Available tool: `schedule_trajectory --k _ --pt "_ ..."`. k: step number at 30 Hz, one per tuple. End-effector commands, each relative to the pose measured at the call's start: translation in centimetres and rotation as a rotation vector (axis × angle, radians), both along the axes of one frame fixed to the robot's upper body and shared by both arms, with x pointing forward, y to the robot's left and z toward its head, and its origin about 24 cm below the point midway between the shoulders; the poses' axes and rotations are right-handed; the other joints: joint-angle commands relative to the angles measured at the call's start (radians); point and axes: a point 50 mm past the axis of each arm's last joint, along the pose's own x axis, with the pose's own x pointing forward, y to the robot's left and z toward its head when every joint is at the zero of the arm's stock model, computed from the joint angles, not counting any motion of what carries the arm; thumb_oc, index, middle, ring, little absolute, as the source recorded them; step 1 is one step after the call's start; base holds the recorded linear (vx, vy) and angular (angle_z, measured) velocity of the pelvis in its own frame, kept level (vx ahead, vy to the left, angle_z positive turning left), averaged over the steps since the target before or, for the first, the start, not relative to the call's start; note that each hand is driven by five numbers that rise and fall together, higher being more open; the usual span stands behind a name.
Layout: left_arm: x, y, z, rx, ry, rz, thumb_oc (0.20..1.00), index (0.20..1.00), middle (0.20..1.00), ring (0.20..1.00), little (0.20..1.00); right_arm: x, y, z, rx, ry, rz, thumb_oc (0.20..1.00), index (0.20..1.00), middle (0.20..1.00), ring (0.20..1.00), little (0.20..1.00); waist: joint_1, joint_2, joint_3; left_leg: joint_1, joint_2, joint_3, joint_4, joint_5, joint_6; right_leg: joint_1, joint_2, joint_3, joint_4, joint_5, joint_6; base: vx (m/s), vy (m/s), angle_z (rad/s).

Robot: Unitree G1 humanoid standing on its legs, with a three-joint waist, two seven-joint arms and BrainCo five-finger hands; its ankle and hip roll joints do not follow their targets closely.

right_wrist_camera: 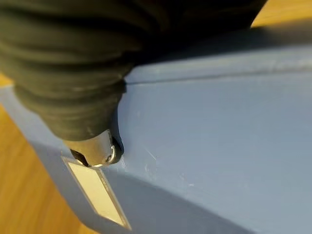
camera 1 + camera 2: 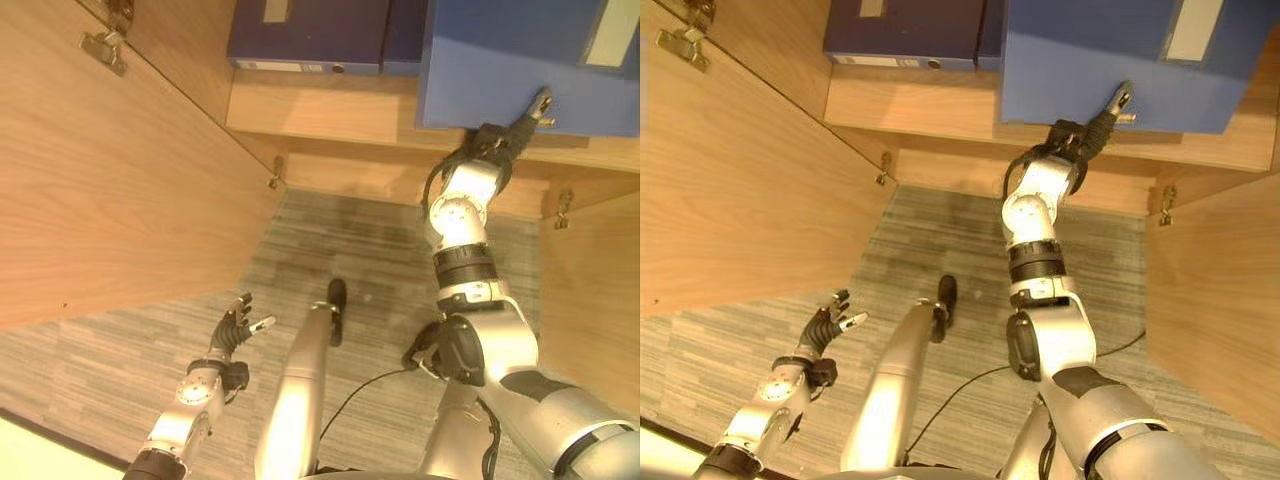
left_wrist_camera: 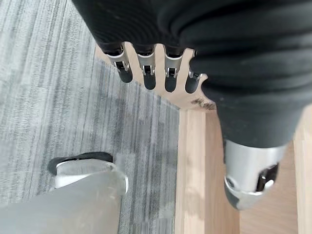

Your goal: Put the empty folder in the office cabinet

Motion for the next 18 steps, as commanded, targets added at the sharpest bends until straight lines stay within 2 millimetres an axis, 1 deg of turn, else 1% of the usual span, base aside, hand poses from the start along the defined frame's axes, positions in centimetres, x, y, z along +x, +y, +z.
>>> schedule_trajectory --k 1,3,4,5,7,10,13,14,18 --pt "-1.4 1.9 -0.2 0.072 0.028 -0.011 1.0 1.0 1.0 1.0 1.0 -2.5 -0.5 6.6 -0.165 -0.28 -0.08 0.2 0.2 0.2 0.2 0.2 0.019 -0.017 -0.036 0.032 0.007 -0.011 0.041 -0.159 0.01 0.058 0.025 0.062 -0.09 -0.018 0.06 0.04 -0.055 0.22" --pt "-1.3 2.0 0.0 0.084 0.018 -0.023 1.0 1.0 1.0 1.0 1.0 -3.0 -0.8 8.3 -0.178 -0.326 -0.105 0.2 0.2 0.2 0.2 0.2 0.027 -0.02 -0.042 0.033 0.003 -0.015 0.036 -0.157 0.008 0.062 0.021 0.057 -0.092 -0.02 0.063 0.03 -0.039 0.25" --pt "-1.3 2.3 0.1 0.099 0.019 -0.028 1.0 1.0 1.0 1.0 1.0 -3.5 -1.4 9.7 -0.202 -0.353 -0.138 0.2 0.2 0.2 0.2 0.2 0.034 -0.024 -0.05 0.034 0.0 -0.023 0.029 -0.155 0.008 0.065 0.017 0.053 -0.092 -0.021 0.066 0.04 -0.047 0.24" --pt "-1.4 2.5 -0.1 0.109 0.031 -0.024 1.0 1.0 1.0 1.0 1.0 -3.8 -1.6 10.4 -0.212 -0.365 -0.155 0.2 0.2 0.2 0.2 0.2 0.037 -0.026 -0.055 0.035 -0.001 -0.025 0.026 -0.154 0.007 0.067 0.016 0.052 -0.093 -0.021 0.068 0.04 -0.055 0.21" --pt "-1.2 2.9 0.2 0.126 0.02 -0.033 1.0 1.0 1.0 1.0 1.0 -4.6 -2.4 13.2 -0.266 -0.395 -0.207 0.2 0.2 0.2 0.2 0.2 0.049 -0.031 -0.067 0.03 -0.006 -0.035 0.018 -0.152 0.005 0.066 0.013 0.045 -0.091 -0.025 0.07 0.04 -0.045 0.19" --pt "-1.3 3.3 0.6 0.134 0.01 -0.039 1.0 1.0 1.0 1.0 1.0 -5.0 -3.1 15.3 -0.316 -0.401 -0.244 0.2 0.2 0.2 0.2 0.2 0.062 -0.033 -0.081 0.017 -0.007 -0.041 0.022 -0.151 0.003 0.056 0.009 0.039 -0.081 -0.031 0.073 0.03 -0.029 0.16" --pt "-1.4 3.5 0.6 0.148 0.011 -0.041 1.0 1.0 1.0 1.0 1.0 -5.2 -3.6 16.0 -0.331 -0.409 -0.261 0.2 0.2 0.2 0.2 0.2 0.068 -0.029 -0.083 0.007 -0.007 -0.044 0.018 -0.145 0.0 0.051 0.003 0.034 -0.078 -0.034 0.075 0.01 -0.012 0.07" --pt "-1.2 3.5 0.9 0.152 0.001 -0.047 1.0 1.0 1.0 1.0 1.0 -5.3 -3.7 16.2 -0.333 -0.406 -0.269 0.2 0.2 0.2 0.2 0.2 0.072 -0.024 -0.08 0.002 -0.008 -0.045 0.013 -0.142 -0.001 0.046 0.0 0.032 -0.077 -0.036 0.076 -0.01 -0.001 0.08" --pt "-1.0 3.5 1.2 0.151 -0.015 -0.047 1.0 1.0 1.0 1.0 1.0 -5.1 -4.2 16.4 -0.339 -0.36 -0.29 0.2 0.2 0.2 0.2 0.2 0.077 -0.02 -0.082 -0.01 -0.011 -0.045 0.008 -0.136 -0.003 0.036 -0.004 0.027 -0.078 -0.034 0.078 -0.01 -0.002 0.04"
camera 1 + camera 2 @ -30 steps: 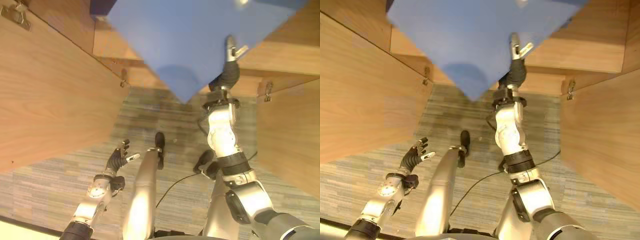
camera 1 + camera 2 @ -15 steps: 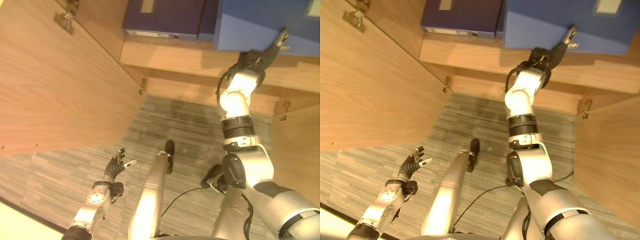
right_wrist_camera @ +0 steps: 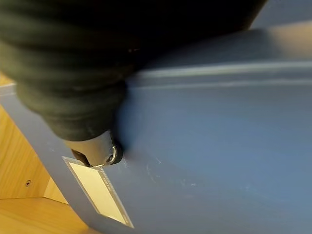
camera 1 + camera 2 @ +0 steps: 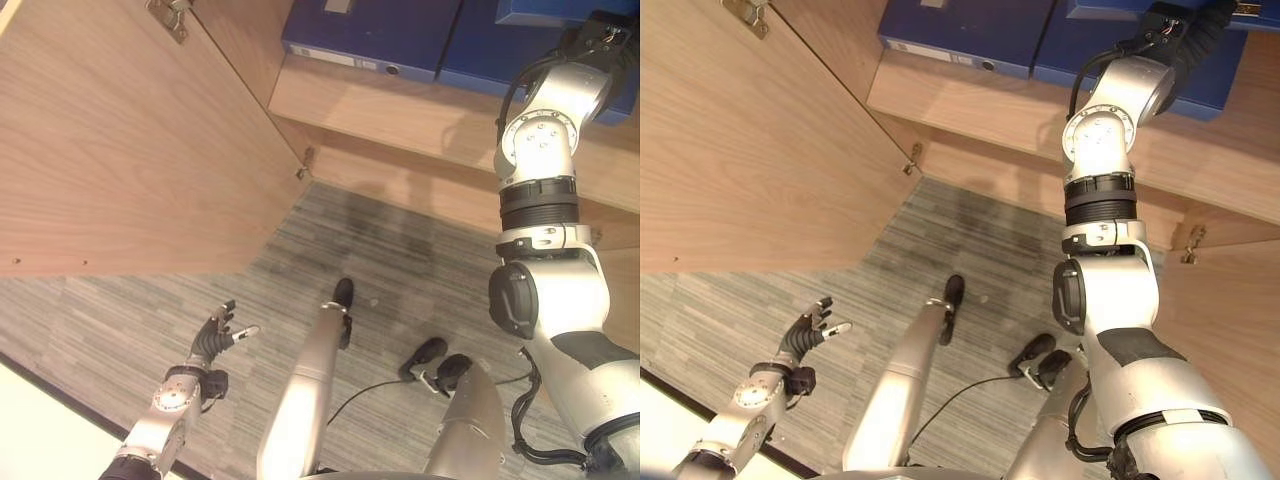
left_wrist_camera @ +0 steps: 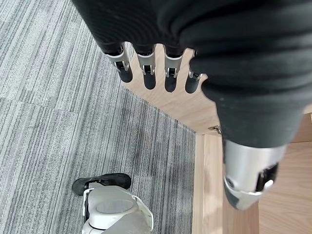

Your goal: Put the empty folder in the office cabinet

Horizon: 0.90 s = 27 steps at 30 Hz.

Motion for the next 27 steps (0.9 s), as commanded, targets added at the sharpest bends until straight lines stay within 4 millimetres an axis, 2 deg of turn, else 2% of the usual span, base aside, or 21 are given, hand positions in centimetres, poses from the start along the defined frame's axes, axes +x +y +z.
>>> schedule_trajectory --k 1,9,17,27 --pt "-0.3 1.1 0.7 0.057 -0.029 -0.016 1.0 1.0 1.0 1.0 1.0 -3.3 0.6 7.5 -0.287 -0.211 -0.142 0.2 0.2 0.2 0.2 0.2 0.027 0.0 -0.06 0.021 0.033 0.016 0.024 -0.152 0.013 0.018 0.029 0.089 -0.093 0.006 0.075 0.0 0.0 0.0" --pt "-0.3 1.3 1.5 0.027 -0.057 0.002 1.0 1.0 1.0 1.0 1.0 -1.3 -1.3 6.9 -0.298 -0.001 -0.149 0.2 0.2 0.2 0.2 0.2 0.038 0.017 -0.059 -0.014 0.034 0.011 0.032 -0.149 0.013 -0.007 0.019 0.082 -0.077 0.0 0.076 0.0 -0.006 0.02" --pt "-0.2 1.4 2.0 0.022 -0.081 0.01 1.0 1.0 1.0 1.0 1.0 -1.0 -2.2 6.4 -0.267 0.022 -0.146 0.2 0.2 0.2 0.2 0.2 0.044 0.031 -0.052 -0.037 0.029 0.01 0.058 -0.158 0.013 -0.026 0.01 0.086 -0.049 -0.011 0.076 0.0 0.003 0.02" --pt "0.1 1.1 2.3 0.02 -0.101 0.012 1.0 1.0 1.0 1.0 1.0 -1.5 -2.2 6.8 -0.257 -0.027 -0.155 0.2 0.2 0.2 0.2 0.2 0.045 0.047 -0.046 -0.081 0.019 0.015 0.124 -0.183 0.02 -0.07 -0.003 0.099 0.017 -0.041 0.066 0.0 0.001 0.03"
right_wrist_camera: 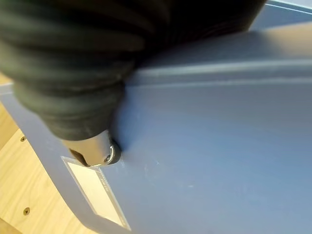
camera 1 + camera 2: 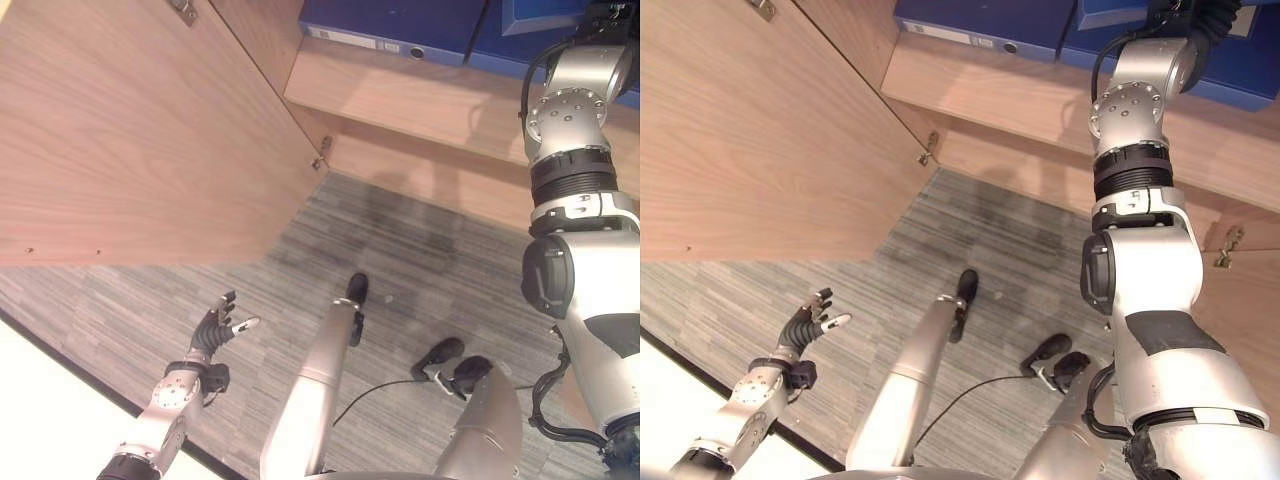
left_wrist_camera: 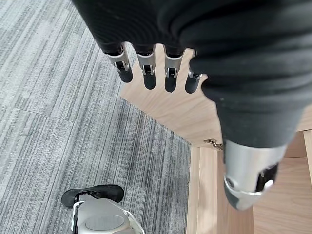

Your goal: Put the empty folder in the office cabinet

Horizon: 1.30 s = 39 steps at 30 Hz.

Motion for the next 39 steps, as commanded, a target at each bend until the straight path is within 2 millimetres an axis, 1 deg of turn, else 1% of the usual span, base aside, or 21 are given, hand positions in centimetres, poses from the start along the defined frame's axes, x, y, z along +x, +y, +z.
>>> schedule_trajectory --k 1,7,9,10,11,15,18,20,24,25,26,27,28,30,34,35,37,39 --pt "-0.3 1.4 1.2 0.057 -0.037 0.005 1.0 1.0 1.0 1.0 1.0 -3.0 0.1 5.9 -0.119 -0.235 -0.055 0.2 0.2 0.2 0.2 0.2 0.019 0.016 -0.019 0.024 0.044 0.021 0.063 -0.18 0.008 0.022 0.038 0.098 -0.059 -0.011 0.067 0.0 0.0 0.0" --pt "-0.1 1.5 1.4 0.061 -0.045 0.007 1.0 1.0 1.0 1.0 1.0 -2.9 -0.2 5.5 -0.096 -0.226 -0.063 0.2 0.2 0.2 0.2 0.2 0.017 0.017 -0.023 0.015 0.041 0.023 0.062 -0.178 0.008 0.012 0.033 0.1 -0.054 -0.014 0.066 0.0 0.0 0.0" --pt "-0.2 1.7 1.4 0.07 -0.043 0.013 1.0 1.0 1.0 1.0 1.0 -3.1 -0.2 5.6 -0.083 -0.249 -0.061 0.2 0.2 0.2 0.2 0.2 0.019 0.017 -0.026 0.009 0.036 0.022 0.057 -0.175 0.008 0.007 0.033 0.101 -0.054 -0.012 0.065 -0.01 0.003 0.04" --pt "-0.2 1.7 1.4 0.074 -0.044 0.012 1.0 1.0 1.0 1.0 1.0 -3.1 -0.2 5.6 -0.081 -0.254 -0.055 0.454 0.454 0.454 0.454 0.454 0.019 0.018 -0.026 0.006 0.035 0.022 0.056 -0.174 0.008 0.004 0.033 0.101 -0.054 -0.011 0.066 -0.01 0.009 0.03" --pt "-0.2 1.8 1.4 0.077 -0.045 0.012 1.0 1.0 1.0 1.0 1.0 -3.1 -0.1 5.5 -0.08 -0.258 -0.05 1.0 1.0 1.0 1.0 1.0 0.02 0.018 -0.027 0.005 0.035 0.023 0.056 -0.173 0.008 0.002 0.032 0.102 -0.054 -0.011 0.066 0.0 0.0 0.0" --pt "-0.2 1.9 1.3 0.073 -0.042 0.019 1.0 1.0 1.0 1.0 1.0 -2.9 0.2 5.3 -0.102 -0.256 -0.036 1.0 1.0 1.0 1.0 1.0 0.018 0.014 -0.029 0.003 0.037 0.025 0.054 -0.171 0.008 -0.001 0.031 0.103 -0.053 -0.008 0.065 0.0 0.0 0.0" --pt "-0.2 2.1 1.3 0.072 -0.036 0.023 1.0 1.0 1.0 1.0 1.0 -2.1 0.2 4.5 -0.144 -0.193 -0.02 1.0 1.0 1.0 1.0 1.0 0.012 0.008 -0.032 0.006 0.04 0.029 0.052 -0.17 0.007 -0.001 0.032 0.105 -0.053 -0.009 0.063 0.0 0.0 0.0" --pt "-0.2 2.1 1.2 0.071 -0.035 0.019 1.0 1.0 1.0 1.0 1.0 -1.9 0.2 4.4 -0.153 -0.179 -0.016 1.0 1.0 1.0 1.0 1.0 0.01 0.006 -0.033 0.007 0.04 0.029 0.052 -0.17 0.007 0.0 0.032 0.105 -0.053 -0.01 0.062 0.0 0.0 0.0" --pt "-0.3 2.1 1.2 0.07 -0.027 0.013 1.0 1.0 1.0 1.0 1.0 -1.2 0.6 3.7 -0.187 -0.141 0.013 1.0 1.0 1.0 1.0 1.0 0.008 0.004 -0.036 0.014 0.042 0.03 0.045 -0.169 0.007 0.004 0.034 0.104 -0.059 -0.006 0.061 0.0 0.0 0.0" --pt "-0.4 2.2 1.0 0.069 -0.019 0.009 1.0 1.0 1.0 1.0 1.0 -0.8 0.9 3.1 -0.203 -0.115 0.027 1.0 1.0 1.0 1.0 1.0 0.007 0.003 -0.04 0.021 0.045 0.031 0.039 -0.168 0.007 0.008 0.037 0.102 -0.067 -0.003 0.063 0.0 0.0 0.0" --pt "-0.5 2.2 1.0 0.069 -0.019 0.009 1.0 1.0 1.0 1.0 1.0 -0.8 0.9 3.1 -0.203 -0.115 0.028 1.0 1.0 1.0 1.0 1.0 0.007 0.003 -0.04 0.022 0.045 0.031 0.039 -0.168 0.007 0.008 0.038 0.102 -0.067 -0.002 0.063 0.0 0.0 0.0" --pt "-0.5 2.3 1.0 0.073 -0.013 0.005 1.0 1.0 1.0 1.0 1.0 -0.4 1.0 2.6 -0.222 -0.085 0.033 1.0 1.0 1.0 1.0 1.0 0.004 0.001 -0.041 0.024 0.046 0.033 0.038 -0.168 0.006 0.011 0.039 0.104 -0.071 -0.001 0.064 0.0 0.0 0.0" --pt "-0.5 2.3 1.0 0.073 -0.013 0.005 1.0 1.0 1.0 1.0 1.0 -0.4 1.0 2.6 -0.223 -0.084 0.034 1.0 1.0 1.0 1.0 1.0 0.004 0.001 -0.041 0.025 0.047 0.033 0.038 -0.168 0.006 0.011 0.039 0.104 -0.072 0.0 0.064 0.0 0.0 0.0" --pt "-0.4 2.3 1.0 0.074 -0.011 -0.006 1.0 1.0 1.0 1.0 1.0 0.3 1.4 2.0 -0.276 -0.013 0.05 1.0 1.0 1.0 1.0 1.0 0.001 -0.002 -0.045 0.025 0.048 0.034 0.041 -0.168 0.007 0.008 0.038 0.105 -0.068 0.0 0.062 0.0 0.0 0.0" --pt "-0.6 3.0 1.2 0.088 0.002 -0.03 1.0 1.0 1.0 1.0 1.0 1.9 2.5 0.6 -0.642 0.233 0.084 1.0 1.0 1.0 1.0 1.0 -0.007 -0.021 -0.052 0.024 0.059 0.04 0.04 -0.167 0.005 0.003 0.038 0.106 -0.071 0.004 0.058 0.0 0.0 0.0" --pt "-0.6 3.0 1.1 0.084 0.001 -0.03 1.0 1.0 1.0 1.0 1.0 1.9 2.6 0.7 -0.648 0.234 0.086 1.0 1.0 1.0 1.0 1.0 -0.008 -0.018 -0.052 0.024 0.06 0.041 0.039 -0.167 0.005 0.003 0.039 0.106 -0.071 0.004 0.058 0.0 0.0 0.0" --pt "-0.7 3.1 1.2 0.078 0.003 -0.035 1.0 1.0 1.0 1.0 1.0 2.5 3.1 0.1 -0.808 0.343 0.08 1.0 1.0 1.0 1.0 1.0 -0.014 -0.027 -0.055 0.022 0.065 0.044 0.038 -0.164 0.004 0.0 0.041 0.105 -0.074 0.01 0.057 0.0 0.0 0.0" --pt "-0.7 3.0 1.3 0.081 0.003 -0.05 1.0 1.0 1.0 1.0 1.0 2.8 3.0 -0.6 -0.888 0.418 0.077 1.0 1.0 1.0 1.0 1.0 -0.021 -0.033 -0.059 0.021 0.068 0.044 0.038 -0.163 0.003 -0.001 0.042 0.103 -0.077 0.013 0.057 0.0 0.019 -0.03"
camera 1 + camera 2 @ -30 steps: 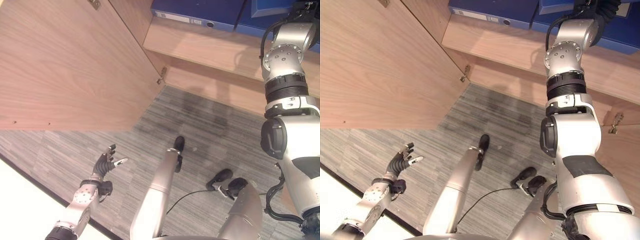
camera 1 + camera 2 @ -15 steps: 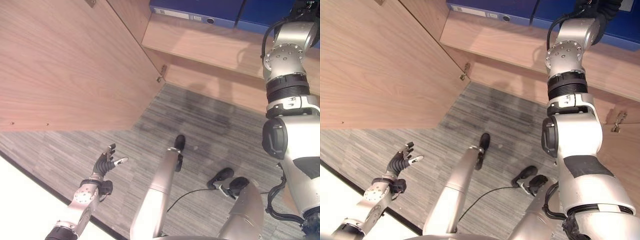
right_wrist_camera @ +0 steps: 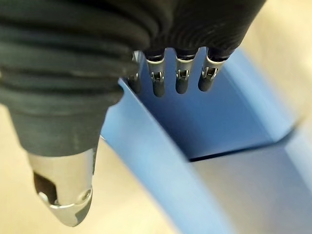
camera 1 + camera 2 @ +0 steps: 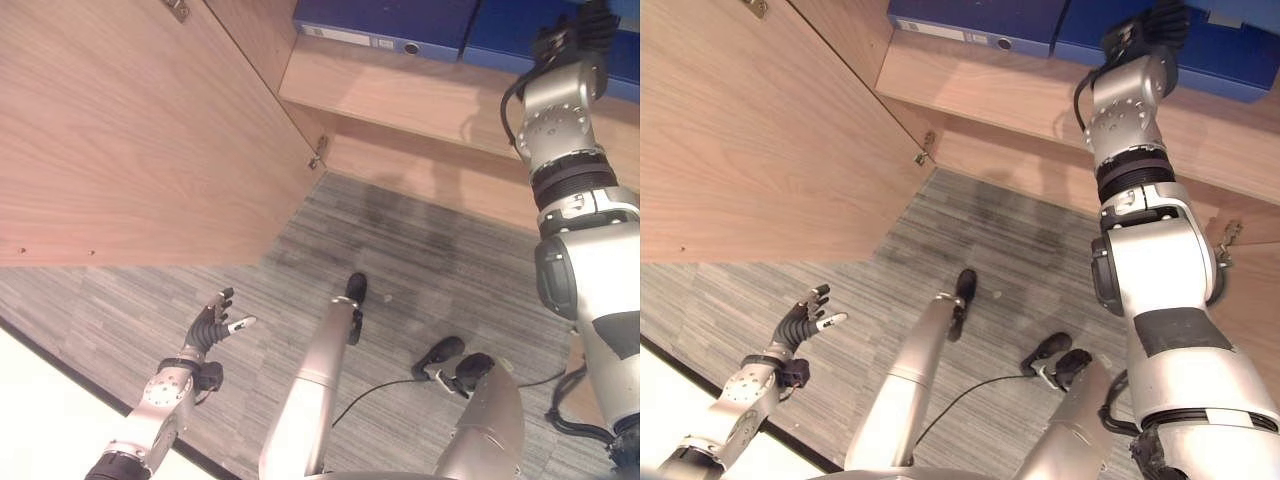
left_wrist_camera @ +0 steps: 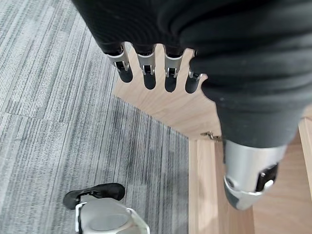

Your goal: Put the empty folder in the office cabinet

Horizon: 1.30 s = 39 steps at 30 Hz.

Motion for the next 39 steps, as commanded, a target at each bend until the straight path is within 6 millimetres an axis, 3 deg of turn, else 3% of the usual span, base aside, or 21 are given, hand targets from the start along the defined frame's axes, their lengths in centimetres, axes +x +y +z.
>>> schedule_trajectory --k 1,8,14,19,26,30,34,35,36,37,38,39 --pt "-0.8 1.6 0.5 0.033 0.003 -0.005 1.0 1.0 1.0 1.0 1.0 -0.2 0.9 2.9 -0.293 0.017 0.037 1.0 1.0 1.0 1.0 1.0 0.008 -0.035 -0.049 0.04 0.065 0.041 0.006 -0.156 0.0 0.017 0.049 0.089 -0.104 0.019 0.058 0.0 0.0 0.0" --pt "-0.8 1.1 0.1 0.024 0.02 -0.022 1.0 1.0 1.0 1.0 1.0 0.2 -1.1 -0.1 -0.306 0.163 -0.008 1.0 1.0 1.0 1.0 1.0 -0.002 -0.039 -0.056 0.034 0.067 0.046 0.002 -0.155 0.001 0.005 0.056 0.092 -0.105 0.02 0.054 0.0 0.008 -0.03" --pt "-0.9 1.1 -0.1 0.022 0.026 -0.023 1.0 1.0 1.0 1.0 1.0 0.4 -1.1 -1.7 -0.37 0.233 0.004 1.0 1.0 1.0 1.0 1.0 -0.004 -0.041 -0.055 0.035 0.07 0.052 0.004 -0.156 0.002 0.005 0.058 0.091 -0.105 0.019 0.052 0.0 0.001 -0.02" --pt "-1.0 1.0 -0.2 0.02 0.029 -0.025 1.0 1.0 1.0 1.0 1.0 0.4 -1.6 -2.3 -0.399 0.271 -0.015 1.0 1.0 1.0 1.0 1.0 -0.007 -0.038 -0.056 0.038 0.07 0.053 0.004 -0.157 0.003 0.006 0.06 0.093 -0.111 0.021 0.053 0.0 0.0 0.0" --pt "-1.3 1.2 -0.4 0.018 0.037 -0.017 1.0 1.0 1.0 1.0 1.0 0.0 -2.6 -1.3 -0.467 0.272 -0.047 1.0 1.0 1.0 1.0 1.0 -0.006 -0.041 -0.055 0.042 0.072 0.054 -0.008 -0.152 0.002 0.011 0.059 0.089 -0.117 0.024 0.054 0.0 0.0 0.0" --pt "-1.5 1.3 -0.4 0.018 0.042 -0.025 1.0 1.0 1.0 1.0 1.0 -0.1 -2.8 -0.8 -0.658 0.309 -0.046 1.0 1.0 1.0 1.0 1.0 -0.004 -0.048 -0.057 0.041 0.075 0.055 -0.01 -0.149 0.001 0.009 0.059 0.09 -0.118 0.024 0.051 0.0 0.0 0.0" --pt "-1.6 1.3 -0.1 0.017 0.033 -0.038 1.0 1.0 1.0 1.0 1.0 -0.1 -2.2 -0.3 -0.98 0.369 -0.05 1.0 1.0 1.0 1.0 1.0 -0.009 -0.054 -0.057 0.037 0.077 0.052 -0.01 -0.145 0.001 0.005 0.06 0.091 -0.121 0.03 0.052 0.0 0.0 0.0" --pt "-1.9 1.5 -0.2 0.022 0.038 -0.041 1.0 1.0 1.0 1.0 1.0 0.0 -1.9 -0.4 -1.143 0.412 -0.048 1.0 1.0 1.0 1.0 1.0 -0.013 -0.057 -0.057 0.036 0.079 0.052 -0.013 -0.143 0.0 0.006 0.061 0.089 -0.125 0.031 0.051 0.0 0.0 0.0" --pt "-1.9 1.5 -0.2 0.022 0.038 -0.041 1.0 1.0 1.0 1.0 1.0 0.0 -1.9 -0.4 -1.143 0.412 -0.048 1.0 1.0 1.0 1.0 1.0 -0.013 -0.057 -0.057 0.036 0.079 0.052 -0.013 -0.143 0.0 0.006 0.061 0.089 -0.125 0.031 0.051 0.0 0.0 0.0" --pt "-2.0 1.6 0.1 0.027 0.031 -0.044 1.0 1.0 1.0 1.0 1.0 0.0 -1.5 -0.2 -1.41 0.464 -0.08 1.0 1.0 1.0 1.0 1.0 -0.019 -0.061 -0.057 0.035 0.081 0.05 -0.017 -0.141 -0.002 0.007 0.062 0.086 -0.131 0.034 0.052 0.0 0.0 0.0" --pt "-2.2 1.8 0.3 0.028 0.015 -0.035 1.0 1.0 1.0 1.0 1.0 -0.4 -2.5 -0.6 -1.677 0.539 -0.152 1.0 1.0 1.0 1.0 1.0 -0.026 -0.062 -0.058 0.031 0.081 0.046 -0.018 -0.14 -0.002 0.003 0.062 0.087 -0.136 0.037 0.055 0.0 0.0 0.0" --pt "-2.2 1.8 0.3 0.028 0.015 -0.035 1.0 1.0 1.0 1.0 1.0 -0.4 -2.5 -0.6 -1.679 0.54 -0.152 1.0 1.0 1.0 1.0 1.0 -0.026 -0.061 -0.058 0.031 0.081 0.046 -0.018 -0.14 -0.002 0.003 0.062 0.087 -0.136 0.037 0.055 0.0 0.0 0.0"
